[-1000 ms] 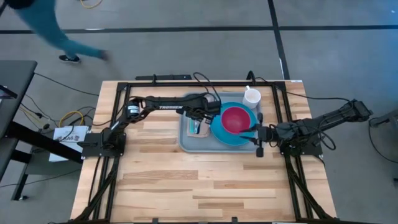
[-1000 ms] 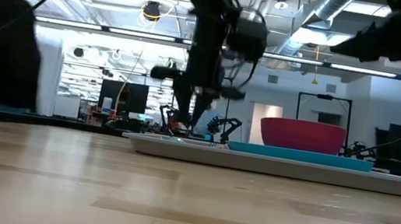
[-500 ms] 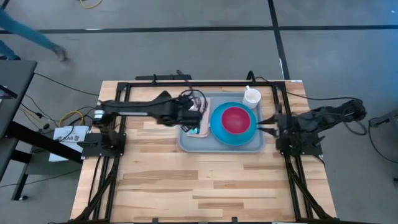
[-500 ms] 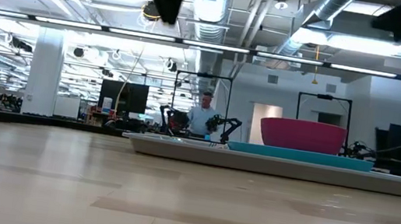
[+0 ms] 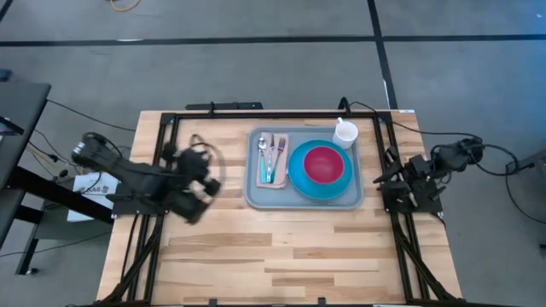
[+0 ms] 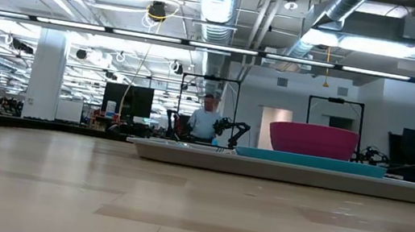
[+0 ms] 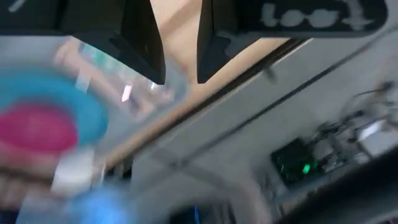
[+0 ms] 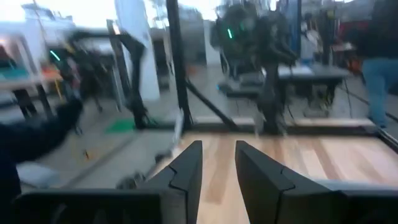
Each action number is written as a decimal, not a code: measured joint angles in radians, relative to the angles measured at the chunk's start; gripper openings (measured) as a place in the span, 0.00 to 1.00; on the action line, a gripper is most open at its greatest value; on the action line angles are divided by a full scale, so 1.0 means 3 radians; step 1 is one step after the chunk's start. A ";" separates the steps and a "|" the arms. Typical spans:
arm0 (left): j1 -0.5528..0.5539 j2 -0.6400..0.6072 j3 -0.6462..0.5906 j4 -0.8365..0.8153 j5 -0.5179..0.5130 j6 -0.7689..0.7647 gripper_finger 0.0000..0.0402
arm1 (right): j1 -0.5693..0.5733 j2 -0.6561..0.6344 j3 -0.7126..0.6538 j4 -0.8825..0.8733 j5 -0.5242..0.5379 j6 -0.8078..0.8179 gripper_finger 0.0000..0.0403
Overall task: Set up tray
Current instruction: Return to Home Position
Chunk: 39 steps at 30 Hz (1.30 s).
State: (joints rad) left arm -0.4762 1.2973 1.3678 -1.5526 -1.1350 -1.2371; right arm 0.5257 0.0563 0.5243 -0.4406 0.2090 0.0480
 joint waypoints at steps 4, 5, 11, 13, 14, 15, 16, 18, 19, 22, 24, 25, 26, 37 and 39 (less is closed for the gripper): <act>-0.0233 -0.0706 -0.0952 0.0917 -0.0578 -0.0163 0.20 | 0.0050 -0.0177 -0.0336 0.0386 0.0032 0.0114 0.23; -0.0270 -0.0846 -0.1196 0.1315 -0.0642 -0.0023 0.20 | 0.0053 -0.0176 -0.0443 0.0432 0.0072 0.0182 0.23; -0.0321 -0.1308 -0.2458 0.3824 -0.0538 0.1348 0.20 | 0.0050 -0.0178 -0.1022 0.1189 0.0051 0.0312 0.23; -0.0303 -0.1373 -0.2783 0.4506 -0.0491 0.1740 0.20 | 0.0053 -0.0180 -0.1125 0.1424 0.0047 0.0244 0.23; -0.0285 -0.1406 -0.2939 0.4801 -0.0486 0.1910 0.20 | 0.0053 -0.0182 -0.1181 0.1528 0.0043 0.0231 0.23; -0.0265 -0.1419 -0.3084 0.5142 -0.0485 0.2075 0.20 | 0.0054 -0.0182 -0.1241 0.1573 0.0040 0.0239 0.23; -0.0237 -0.1428 -0.3223 0.5500 -0.0464 0.2248 0.20 | 0.0054 -0.0180 -0.1305 0.1606 0.0041 0.0260 0.23; -0.0146 -0.1436 -0.3496 0.6147 -0.0317 0.2624 0.20 | 0.0053 -0.0179 -0.1433 0.1778 0.0042 0.0276 0.23; -0.0090 -0.1429 -0.3616 0.6492 -0.0121 0.2835 0.20 | 0.0052 -0.0181 -0.1499 0.1887 0.0041 0.0279 0.23; 0.0153 -0.1430 -0.3918 0.7497 0.0744 0.3490 0.20 | 0.0051 -0.0179 -0.1693 0.2101 0.0089 0.0273 0.23; 0.0339 -0.1430 -0.4064 0.8075 0.1436 0.3895 0.20 | 0.0050 -0.0179 -0.1722 0.2147 0.0186 0.0252 0.23; 0.0429 -0.1431 -0.4114 0.8296 0.1753 0.4058 0.20 | 0.0051 -0.0183 -0.1722 0.2129 0.0244 0.0253 0.23; 0.0517 -0.1433 -0.4145 0.8445 0.2034 0.4174 0.20 | 0.0051 -0.0180 -0.1722 0.2083 0.0331 0.0253 0.23; 0.1355 -0.1647 -0.4338 0.8504 0.2775 0.4148 0.20 | 0.0050 -0.0180 -0.1706 0.2069 0.0665 0.0241 0.23; 0.1430 -0.1906 -0.4339 0.8383 0.2892 0.4174 0.20 | 0.0050 -0.0180 -0.1674 0.2073 0.0638 0.0241 0.23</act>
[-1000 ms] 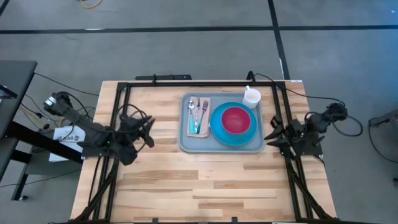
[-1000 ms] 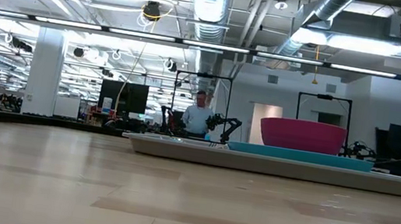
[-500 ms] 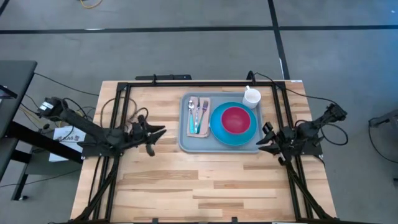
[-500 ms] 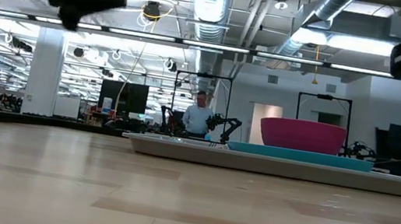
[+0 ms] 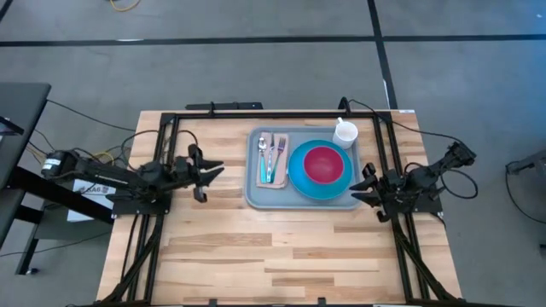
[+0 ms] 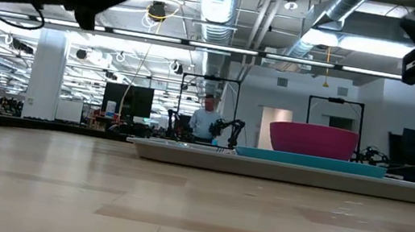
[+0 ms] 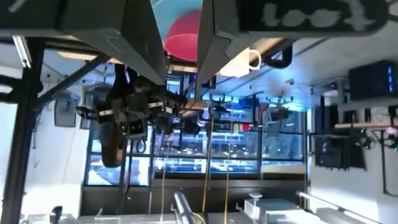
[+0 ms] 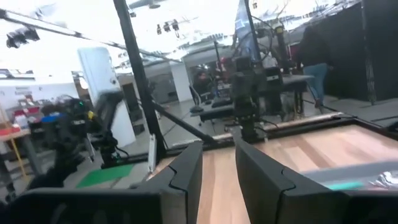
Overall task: Set up tray
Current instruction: Return to Home Position
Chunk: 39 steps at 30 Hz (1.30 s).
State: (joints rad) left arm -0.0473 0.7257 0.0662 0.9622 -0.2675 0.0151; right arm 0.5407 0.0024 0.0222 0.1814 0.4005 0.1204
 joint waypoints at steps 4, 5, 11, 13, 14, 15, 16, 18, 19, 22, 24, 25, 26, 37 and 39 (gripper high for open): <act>0.0046 -0.0738 -0.0004 -0.0813 0.0068 0.0021 0.20 | 0.0013 0.0000 0.0012 -0.0016 -0.0022 0.0010 0.23; 0.0045 -0.0933 -0.0004 -0.1050 0.0067 -0.0029 0.20 | 0.0018 0.0000 0.0012 -0.0018 -0.0023 0.0010 0.23; 0.0045 -0.1916 -0.0004 -0.1991 0.0102 -0.0089 0.20 | 0.0029 0.0000 0.0013 -0.0070 -0.0031 0.0010 0.23; 0.0045 -0.2137 -0.0004 -0.2095 0.0158 0.0013 0.20 | 0.0029 0.0000 0.0013 -0.0083 -0.0030 0.0010 0.23; 0.0046 -0.2216 -0.0004 -0.2144 0.0222 0.0068 0.20 | 0.0029 0.0000 0.0013 -0.0081 -0.0031 0.0010 0.23; 0.0045 -0.2293 -0.0004 -0.2216 0.0321 0.0119 0.20 | 0.0029 0.0000 0.0013 -0.0081 -0.0031 0.0010 0.23; 0.0045 -0.2346 -0.0004 -0.2290 0.0416 0.0153 0.20 | 0.0029 0.0000 0.0013 -0.0081 -0.0031 0.0010 0.23; 0.0044 -0.2409 -0.0004 -0.2399 0.0522 0.0156 0.20 | 0.0029 0.0000 0.0013 -0.0081 -0.0031 0.0010 0.23; 0.0044 -0.2412 -0.0004 -0.2431 0.0526 0.0154 0.20 | 0.0029 0.0000 0.0013 -0.0081 -0.0030 0.0010 0.23; 0.0048 -0.2404 -0.0004 -0.2469 0.0503 0.0181 0.20 | 0.0029 0.0000 0.0014 -0.0081 -0.0030 0.0010 0.23; 0.0048 -0.2404 -0.0005 -0.2477 0.0505 0.0233 0.20 | 0.0029 0.0000 0.0016 -0.0081 -0.0030 0.0010 0.23; 0.0048 -0.2405 -0.0014 -0.2469 0.0519 0.0258 0.20 | 0.0029 0.0000 0.0016 -0.0081 -0.0030 0.0010 0.23; 0.0048 -0.2406 -0.0028 -0.2468 0.0526 0.0275 0.20 | 0.0029 0.0000 0.0016 -0.0081 -0.0030 0.0010 0.23; 0.0048 -0.2407 -0.0182 -0.2319 0.0600 0.0272 0.20 | 0.0029 0.0000 0.0017 -0.0081 -0.0031 0.0010 0.23; 0.0048 -0.2407 -0.0182 -0.2371 0.0609 0.0326 0.20 | 0.0029 0.0000 0.0017 -0.0081 -0.0031 0.0010 0.23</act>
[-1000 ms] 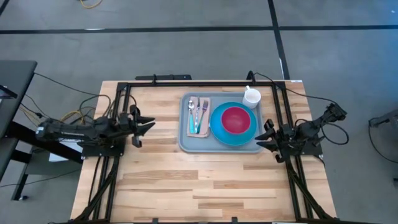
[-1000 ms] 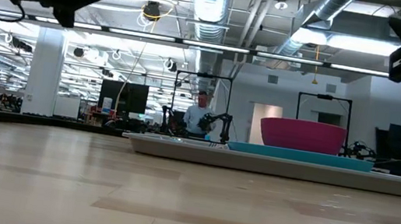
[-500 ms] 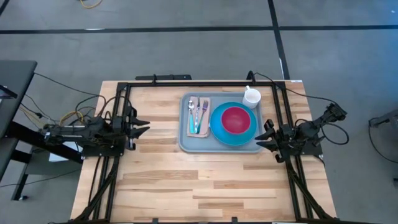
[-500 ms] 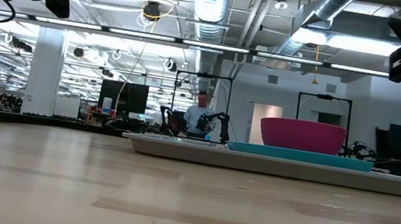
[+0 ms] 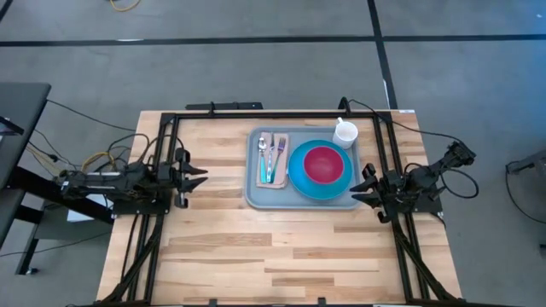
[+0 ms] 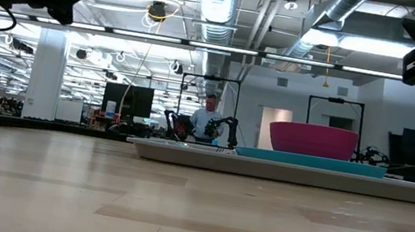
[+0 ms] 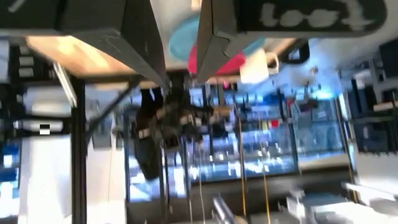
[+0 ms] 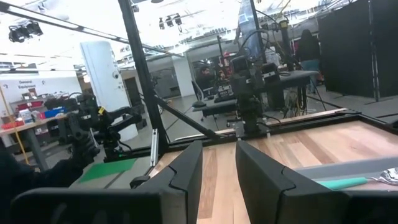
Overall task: Set up tray
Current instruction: Return to Home Position
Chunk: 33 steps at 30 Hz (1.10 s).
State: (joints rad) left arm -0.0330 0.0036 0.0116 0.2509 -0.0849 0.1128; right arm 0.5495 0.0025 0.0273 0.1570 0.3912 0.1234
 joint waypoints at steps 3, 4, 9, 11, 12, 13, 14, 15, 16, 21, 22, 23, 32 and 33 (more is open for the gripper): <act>0.0000 0.0001 -0.0001 -0.0299 0.0000 -0.0065 0.20 | 0.0000 0.0000 0.0000 0.0000 0.0000 0.0000 0.23; 0.0000 0.0001 -0.0001 -0.0422 0.0001 -0.0128 0.20 | 0.0000 0.0000 0.0000 0.0000 0.0000 0.0000 0.23; 0.0000 0.0080 -0.0001 -0.0691 0.0105 -0.0338 0.20 | 0.0000 0.0000 0.0002 0.0000 0.0000 0.0000 0.23; 0.0000 0.0116 -0.0001 -0.0711 0.0147 -0.0335 0.20 | -0.0001 0.0000 0.0003 0.0000 0.0000 0.0000 0.23; -0.0001 0.0133 -0.0002 -0.0711 0.0153 -0.0325 0.20 | 0.0000 0.0000 0.0003 0.0000 0.0000 0.0000 0.23; -0.0001 0.0151 -0.0002 -0.0711 0.0154 -0.0322 0.20 | 0.0000 0.0000 0.0003 0.0000 0.0000 0.0000 0.23; -0.0001 0.0169 -0.0002 -0.0712 0.0153 -0.0324 0.20 | 0.0000 0.0000 0.0003 0.0000 0.0000 0.0000 0.23; -0.0001 0.0184 -0.0002 -0.0714 0.0154 -0.0340 0.20 | -0.0001 0.0000 0.0003 0.0000 0.0000 0.0000 0.23; -0.0001 0.0186 -0.0002 -0.0715 0.0154 -0.0377 0.20 | 0.0000 0.0000 0.0003 0.0000 0.0000 0.0000 0.23; -0.0001 0.0186 -0.0004 -0.0715 0.0154 -0.0392 0.20 | 0.0000 0.0000 0.0003 0.0000 0.0000 0.0000 0.23; -0.0001 0.0186 -0.0004 -0.0715 0.0153 -0.0385 0.20 | 0.0000 0.0000 0.0003 0.0000 0.0000 0.0000 0.23; -0.0001 0.0186 -0.0004 -0.0715 0.0153 -0.0385 0.20 | 0.0000 0.0000 0.0003 0.0000 0.0000 0.0000 0.23; -0.0001 0.0186 -0.0005 -0.0717 0.0152 -0.0385 0.20 | 0.0000 0.0000 0.0003 0.0000 0.0000 0.0000 0.23; -0.0001 0.0186 -0.0005 -0.0717 0.0152 -0.0385 0.20 | 0.0000 0.0000 0.0003 0.0000 0.0000 0.0000 0.23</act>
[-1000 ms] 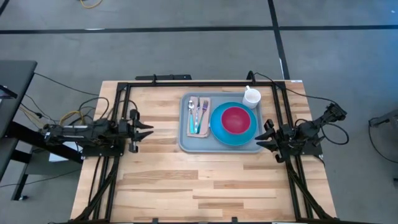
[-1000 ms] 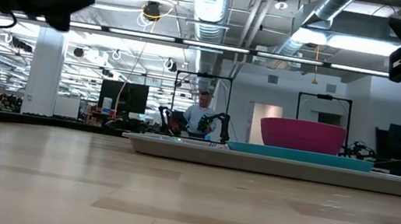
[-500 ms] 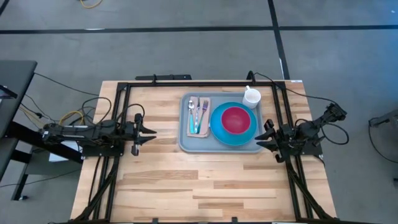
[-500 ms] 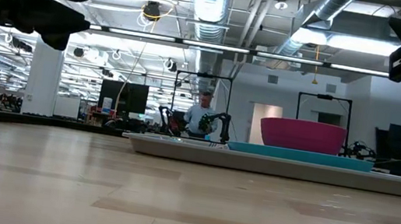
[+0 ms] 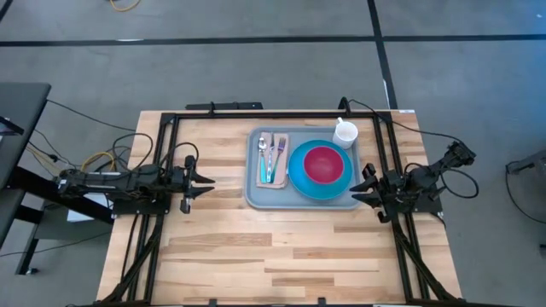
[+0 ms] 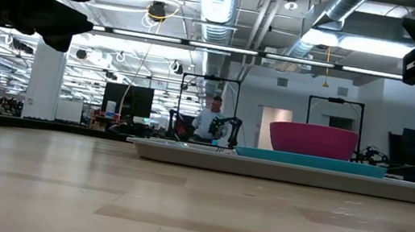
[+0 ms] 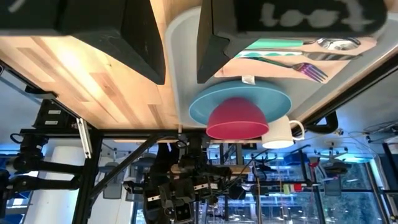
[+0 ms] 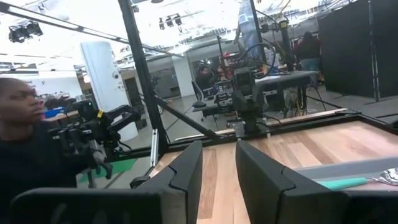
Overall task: Set up tray
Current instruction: Return to Home Position
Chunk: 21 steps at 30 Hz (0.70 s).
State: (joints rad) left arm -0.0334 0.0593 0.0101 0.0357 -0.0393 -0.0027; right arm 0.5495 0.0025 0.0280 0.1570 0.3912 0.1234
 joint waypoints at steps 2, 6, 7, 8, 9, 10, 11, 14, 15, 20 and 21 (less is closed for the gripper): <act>0.0000 0.0000 0.0000 0.0000 -0.0001 -0.0020 0.20 | 0.0000 0.0000 0.0000 0.0000 0.0000 0.0000 0.23; 0.0000 0.0000 0.0000 0.0000 -0.0001 -0.0017 0.20 | 0.0000 0.0000 0.0000 0.0000 0.0000 0.0000 0.23; 0.0000 0.0000 0.0000 -0.0001 -0.0001 -0.0001 0.20 | 0.0000 0.0000 0.0000 0.0000 0.0000 0.0000 0.23; 0.0000 0.0000 0.0000 -0.0001 -0.0001 0.0004 0.20 | -0.0001 0.0000 0.0000 0.0000 0.0000 0.0000 0.23; 0.0000 0.0000 -0.0001 -0.0001 -0.0001 0.0003 0.20 | 0.0000 0.0000 0.0000 0.0000 0.0000 0.0000 0.23; 0.0000 0.0000 -0.0001 -0.0001 -0.0001 -0.0006 0.20 | 0.0000 0.0000 0.0000 0.0000 0.0000 0.0000 0.23; 0.0000 0.0000 -0.0001 -0.0001 -0.0001 -0.0028 0.20 | 0.0000 0.0000 0.0000 0.0000 0.0000 0.0000 0.23; 0.0000 0.0000 -0.0001 -0.0001 -0.0002 -0.0023 0.20 | 0.0000 0.0000 0.0000 0.0000 0.0000 0.0000 0.23; 0.0000 0.0000 -0.0001 -0.0001 -0.0002 -0.0011 0.20 | -0.0001 0.0000 0.0000 0.0000 0.0000 0.0000 0.23; 0.0000 0.0000 -0.0003 -0.0003 -0.0002 -0.0038 0.20 | 0.0000 0.0000 0.0000 0.0000 0.0000 0.0000 0.23; 0.0000 0.0000 -0.0003 -0.0003 -0.0002 -0.0039 0.20 | 0.0000 0.0000 0.0000 0.0000 0.0000 0.0000 0.23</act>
State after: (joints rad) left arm -0.0334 0.0593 0.0093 0.0349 -0.0399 -0.0143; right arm 0.5495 0.0025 0.0280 0.1570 0.3912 0.1234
